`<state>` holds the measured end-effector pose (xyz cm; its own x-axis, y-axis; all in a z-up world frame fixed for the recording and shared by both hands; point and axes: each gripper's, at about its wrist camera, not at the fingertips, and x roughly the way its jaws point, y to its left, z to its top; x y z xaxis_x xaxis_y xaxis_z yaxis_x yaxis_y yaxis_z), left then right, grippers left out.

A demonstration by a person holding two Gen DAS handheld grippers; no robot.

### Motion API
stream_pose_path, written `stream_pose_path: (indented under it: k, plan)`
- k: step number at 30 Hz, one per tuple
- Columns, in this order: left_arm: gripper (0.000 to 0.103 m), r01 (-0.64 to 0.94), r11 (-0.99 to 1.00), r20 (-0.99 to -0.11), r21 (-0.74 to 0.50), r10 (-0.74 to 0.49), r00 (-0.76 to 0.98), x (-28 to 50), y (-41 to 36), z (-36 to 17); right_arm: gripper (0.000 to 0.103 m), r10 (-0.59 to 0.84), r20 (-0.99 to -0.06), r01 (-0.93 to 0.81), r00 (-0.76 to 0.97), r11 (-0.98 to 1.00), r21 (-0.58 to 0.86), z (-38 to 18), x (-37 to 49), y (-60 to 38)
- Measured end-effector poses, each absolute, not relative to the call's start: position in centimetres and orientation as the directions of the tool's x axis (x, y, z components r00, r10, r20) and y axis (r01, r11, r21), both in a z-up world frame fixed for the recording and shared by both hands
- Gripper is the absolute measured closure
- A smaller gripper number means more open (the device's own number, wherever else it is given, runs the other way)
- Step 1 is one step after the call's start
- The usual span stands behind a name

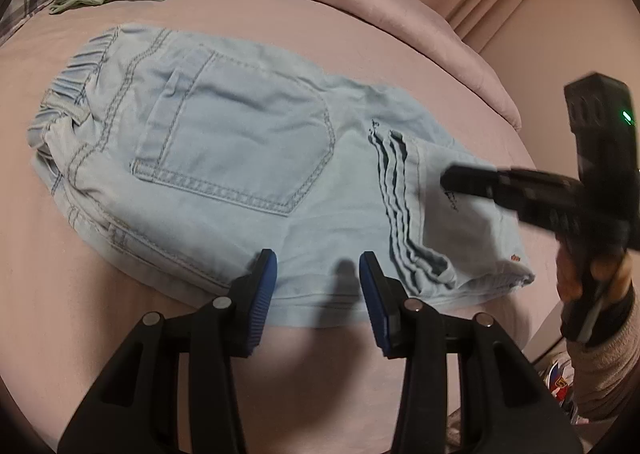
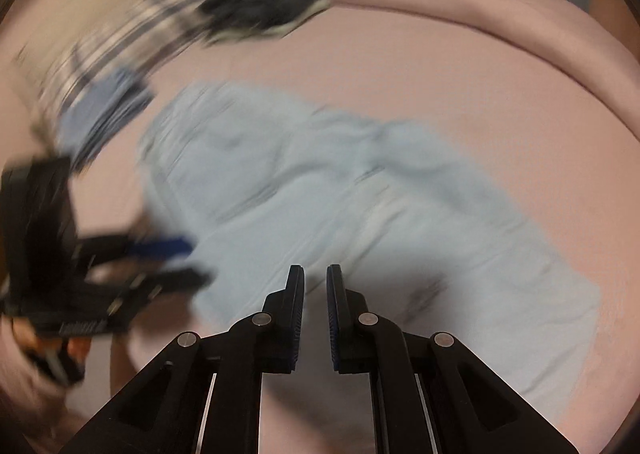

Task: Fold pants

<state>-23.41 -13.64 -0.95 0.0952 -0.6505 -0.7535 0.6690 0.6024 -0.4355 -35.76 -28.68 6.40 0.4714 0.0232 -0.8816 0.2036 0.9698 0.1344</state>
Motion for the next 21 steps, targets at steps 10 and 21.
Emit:
stream_pose_path:
  k: [10, 21]
  plan:
    - [0.057, 0.687, 0.425, -0.66, -0.589, -0.744, -0.105, -26.4, -17.9, 0.4, 0.07, -0.044, -0.919, 0.259, 0.392, 0.964, 0.065, 4.1, -33.1, -31.3]
    - [0.085, 0.731, 0.485, -0.746, -0.48, -0.664, -0.049, -27.6, -19.6, -0.8, 0.075, -0.004, -0.952, 0.215, 0.305, 0.975, 0.064, 2.4, -31.1, -30.6]
